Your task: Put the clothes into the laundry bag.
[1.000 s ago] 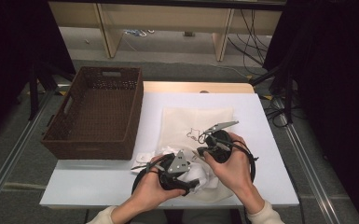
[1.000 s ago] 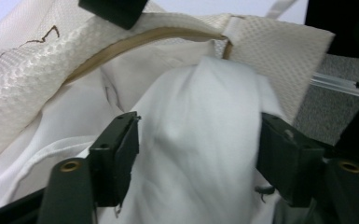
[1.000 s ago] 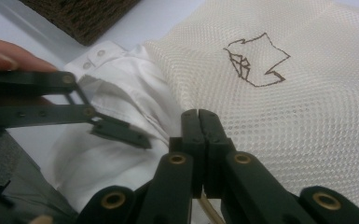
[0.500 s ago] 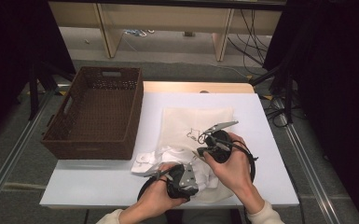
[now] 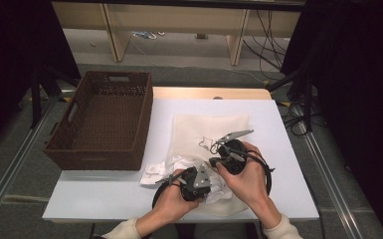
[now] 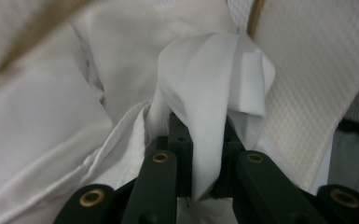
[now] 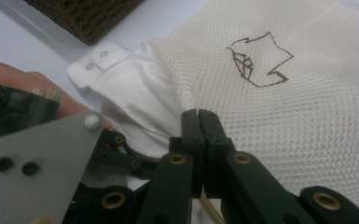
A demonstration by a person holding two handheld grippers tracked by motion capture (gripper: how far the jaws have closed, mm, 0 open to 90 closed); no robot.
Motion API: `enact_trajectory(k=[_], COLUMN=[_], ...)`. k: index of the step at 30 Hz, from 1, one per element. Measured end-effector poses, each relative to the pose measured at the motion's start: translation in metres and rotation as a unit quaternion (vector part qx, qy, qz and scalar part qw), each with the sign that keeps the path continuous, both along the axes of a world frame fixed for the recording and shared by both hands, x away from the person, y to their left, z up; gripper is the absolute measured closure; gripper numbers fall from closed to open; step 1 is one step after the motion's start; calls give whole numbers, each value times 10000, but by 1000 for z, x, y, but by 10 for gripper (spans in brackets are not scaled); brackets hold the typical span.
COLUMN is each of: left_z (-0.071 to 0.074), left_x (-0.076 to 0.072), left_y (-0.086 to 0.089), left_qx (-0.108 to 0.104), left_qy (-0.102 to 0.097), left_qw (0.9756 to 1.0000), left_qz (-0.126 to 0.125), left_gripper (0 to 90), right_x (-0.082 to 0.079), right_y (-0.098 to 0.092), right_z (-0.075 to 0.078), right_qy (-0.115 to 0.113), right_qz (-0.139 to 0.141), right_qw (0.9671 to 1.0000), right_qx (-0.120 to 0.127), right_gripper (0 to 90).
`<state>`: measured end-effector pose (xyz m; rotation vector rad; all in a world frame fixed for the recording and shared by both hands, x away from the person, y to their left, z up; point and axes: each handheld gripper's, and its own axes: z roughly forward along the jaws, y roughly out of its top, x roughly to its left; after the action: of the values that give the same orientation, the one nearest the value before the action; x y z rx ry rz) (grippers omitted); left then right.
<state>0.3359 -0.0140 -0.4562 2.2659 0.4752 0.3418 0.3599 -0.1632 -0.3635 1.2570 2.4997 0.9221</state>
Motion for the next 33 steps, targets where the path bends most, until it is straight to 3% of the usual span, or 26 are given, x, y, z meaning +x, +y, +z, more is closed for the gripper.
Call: enact_trajectory(k=[1, 2, 5, 7, 8, 9, 14, 15, 16, 18, 22, 24, 25, 26, 33], left_z=[3, 5, 8, 3, 2, -2, -12, -15, -14, -13, -9, -2, 0, 4, 11], left_x=[1, 1, 4, 9, 14, 17, 30, 30, 32, 32, 22, 15, 12, 9, -13], left_y=[0, -2, -6, -10, -8, -8, -11, -15, -14, -15, -12, -7, -5, -1, 17], left_qx=[-3, -159, -237, -359, -168, -164, -288, -513, -452, -406, -567, -517, -494, -342, -277], left_qy=[-45, -49, -102, -73, -212, -192, -215, -196, -294, -347, -189, -303, -259, -180, -64], left_qw=[10000, 9998, 9996, 9990, 9993, 9993, 9982, 9966, 9965, 9970, 9974, 9974, 9980, 9991, 9995], left_qz=[-13, 68, 144, 274, 264, 290, 482, 610, 635, 566, 394, 391, 305, 148, -120], left_gripper=[818, 818, 816, 812, 809, 806, 767, 753, 734, 675, 500, 429, 399, 373, 310], right_x=[-1, -1, -3, -3, -3, -3, -4, -3, -3, -2, -2, -2, -2, -2, -2], right_y=[1, 2, 2, 1, 1, 1, 0, 0, -1, -2, -4, -4, -4, -4, -4], right_z=[0, 1, 2, 3, 4, 4, 4, 4, 4, 5, 5, 5, 5, 5, 5], right_qy=[43, 37, 70, 40, 37, 22, 84, 34, 52, 59, 54, 36, 56, 67, 52], right_qz=[-69, -61, -51, -42, -51, -65, -86, -56, -69, -11, -85, -73, -68, -59, -77], right_qw=[10000, 9999, 9999, 9999, 9999, 9998, 9998, 9998, 9998, 9999, 9998, 9998, 9998, 9998, 9998], right_qx=[43, 79, 113, 116, 151, 167, 181, 180, 170, 162, 187, 177, 197, 184, 172], right_gripper=[900, 900, 900, 900, 900, 900, 900, 900, 900, 900, 900, 900, 900, 900, 900])
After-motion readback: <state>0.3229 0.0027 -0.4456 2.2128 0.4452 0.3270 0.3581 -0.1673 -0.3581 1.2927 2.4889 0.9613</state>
